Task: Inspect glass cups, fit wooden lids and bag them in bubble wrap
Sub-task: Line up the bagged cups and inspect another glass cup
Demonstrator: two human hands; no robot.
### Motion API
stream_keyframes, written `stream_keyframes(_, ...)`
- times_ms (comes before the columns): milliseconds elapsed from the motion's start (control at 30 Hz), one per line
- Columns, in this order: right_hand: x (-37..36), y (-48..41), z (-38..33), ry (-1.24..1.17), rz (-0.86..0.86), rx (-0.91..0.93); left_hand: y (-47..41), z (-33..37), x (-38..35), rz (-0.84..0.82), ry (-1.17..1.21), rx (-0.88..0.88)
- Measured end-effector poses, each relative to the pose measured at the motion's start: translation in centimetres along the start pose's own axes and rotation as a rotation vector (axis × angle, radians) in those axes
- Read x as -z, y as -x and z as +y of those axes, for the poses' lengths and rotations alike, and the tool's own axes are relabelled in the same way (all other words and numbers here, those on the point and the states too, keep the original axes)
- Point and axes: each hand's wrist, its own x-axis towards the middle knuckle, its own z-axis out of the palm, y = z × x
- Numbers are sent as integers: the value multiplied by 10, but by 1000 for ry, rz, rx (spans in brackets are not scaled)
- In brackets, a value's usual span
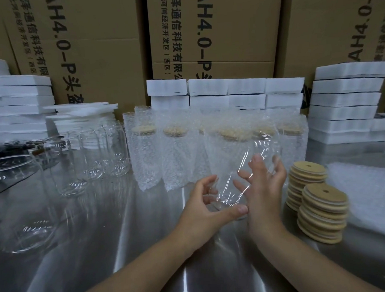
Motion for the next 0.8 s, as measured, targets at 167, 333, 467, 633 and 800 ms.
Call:
stream_keyframes(167, -1, 2, -5, 1, 20, 5, -3, -3, 4, -6, 34, -11)
stream_keyframes(333, 0, 1, -8, -28, -50, -63, -3, 4, 10, -68, 155, 62)
stream_keyframes(467, 1, -2, -10, -90, -70, -128, -5, 6, 12, -172, 283, 169)
stream_keyframes(633, 1, -4, -10, -132, -102, -189, -8, 2, 14, -276, 328, 232)
stream_keyframes(800, 4, -4, -8, -123, -116, -247, -7, 4, 15, -355, 316, 260)
